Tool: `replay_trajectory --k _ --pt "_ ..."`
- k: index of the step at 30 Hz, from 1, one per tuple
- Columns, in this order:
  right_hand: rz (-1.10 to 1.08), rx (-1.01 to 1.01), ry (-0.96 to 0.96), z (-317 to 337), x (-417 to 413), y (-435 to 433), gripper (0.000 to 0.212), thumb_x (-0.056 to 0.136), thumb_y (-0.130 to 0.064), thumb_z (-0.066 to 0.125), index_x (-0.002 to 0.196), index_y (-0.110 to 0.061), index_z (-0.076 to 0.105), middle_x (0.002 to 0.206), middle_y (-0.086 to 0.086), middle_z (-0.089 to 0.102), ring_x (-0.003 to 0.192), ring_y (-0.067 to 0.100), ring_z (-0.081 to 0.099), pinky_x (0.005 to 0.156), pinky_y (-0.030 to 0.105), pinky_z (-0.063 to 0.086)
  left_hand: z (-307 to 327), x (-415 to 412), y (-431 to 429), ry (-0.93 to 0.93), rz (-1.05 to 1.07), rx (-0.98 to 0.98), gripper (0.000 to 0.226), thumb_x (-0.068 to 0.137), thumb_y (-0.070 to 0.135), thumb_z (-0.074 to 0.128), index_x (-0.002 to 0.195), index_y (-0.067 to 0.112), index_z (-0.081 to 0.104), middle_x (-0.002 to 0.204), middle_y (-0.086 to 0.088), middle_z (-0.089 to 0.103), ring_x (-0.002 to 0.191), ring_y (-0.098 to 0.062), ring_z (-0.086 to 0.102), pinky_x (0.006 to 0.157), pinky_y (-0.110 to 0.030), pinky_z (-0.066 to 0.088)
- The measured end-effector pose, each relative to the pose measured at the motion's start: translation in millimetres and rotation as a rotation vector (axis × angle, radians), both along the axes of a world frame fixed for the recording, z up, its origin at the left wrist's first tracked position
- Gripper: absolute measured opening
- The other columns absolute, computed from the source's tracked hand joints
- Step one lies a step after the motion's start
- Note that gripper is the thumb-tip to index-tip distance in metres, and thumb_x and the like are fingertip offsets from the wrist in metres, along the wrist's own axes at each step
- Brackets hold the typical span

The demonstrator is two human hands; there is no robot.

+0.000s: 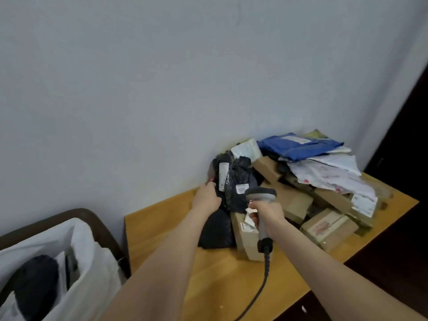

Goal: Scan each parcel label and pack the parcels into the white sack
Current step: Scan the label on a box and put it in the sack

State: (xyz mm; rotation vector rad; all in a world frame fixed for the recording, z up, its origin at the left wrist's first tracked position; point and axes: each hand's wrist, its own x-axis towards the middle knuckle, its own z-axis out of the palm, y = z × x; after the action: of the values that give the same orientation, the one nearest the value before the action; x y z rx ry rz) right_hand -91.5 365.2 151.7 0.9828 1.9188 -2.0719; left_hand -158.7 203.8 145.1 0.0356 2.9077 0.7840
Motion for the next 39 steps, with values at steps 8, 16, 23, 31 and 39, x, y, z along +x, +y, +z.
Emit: replay_trajectory --k 8,16,23,31,39 --pt "-0.006 0.043 -0.019 7 -40 124 0.008 0.085 -0.003 0.064 0.081 -0.001 0.058 0.063 0.014 0.057 0.048 0.020 0.049 0.047 0.028 0.042 -7 -37 123 -0.009 -0.001 0.022 0.053 0.092 0.022 0.058 0.141 0.011 0.039 0.137 -0.012 0.047 0.124 -0.029 0.048 0.099 -0.039 0.042" --pt "0.022 0.120 0.019 0 -105 178 0.018 0.083 -0.011 0.066 0.097 0.000 0.063 0.062 0.010 0.062 0.049 0.017 0.054 0.046 0.026 0.045 -26 -90 164 -0.087 0.053 0.085 0.059 0.090 0.025 0.060 0.142 0.009 0.037 0.135 -0.013 0.048 0.121 -0.028 0.050 0.095 -0.035 0.043" --pt "-0.073 0.139 0.014 -12 -170 201 0.008 0.084 -0.011 0.067 0.084 -0.004 0.062 0.055 0.007 0.062 0.042 0.013 0.053 0.041 0.022 0.043 -59 -162 188 -0.226 0.190 0.382 0.080 0.087 0.040 0.066 0.146 0.001 0.029 0.146 -0.015 0.040 0.132 -0.029 0.041 0.102 -0.033 0.037" --pt "-0.081 -0.051 0.013 -32 -218 222 0.008 0.085 -0.008 0.065 0.088 -0.001 0.065 0.072 0.012 0.063 0.066 0.021 0.056 0.068 0.029 0.045 -93 -213 224 -0.474 0.503 0.820 0.079 0.085 0.038 0.070 0.143 0.002 0.031 0.138 -0.017 0.047 0.102 -0.028 0.056 0.077 -0.034 0.051" --pt "-0.060 -0.005 0.051 -29 -228 239 0.010 0.085 -0.009 0.067 0.077 -0.006 0.062 0.050 0.003 0.060 0.044 0.013 0.054 0.043 0.024 0.046 -74 -219 227 -0.220 0.538 0.689 0.060 0.078 0.029 0.072 0.130 0.009 0.050 0.120 -0.007 0.060 0.100 -0.025 0.059 0.081 -0.034 0.050"
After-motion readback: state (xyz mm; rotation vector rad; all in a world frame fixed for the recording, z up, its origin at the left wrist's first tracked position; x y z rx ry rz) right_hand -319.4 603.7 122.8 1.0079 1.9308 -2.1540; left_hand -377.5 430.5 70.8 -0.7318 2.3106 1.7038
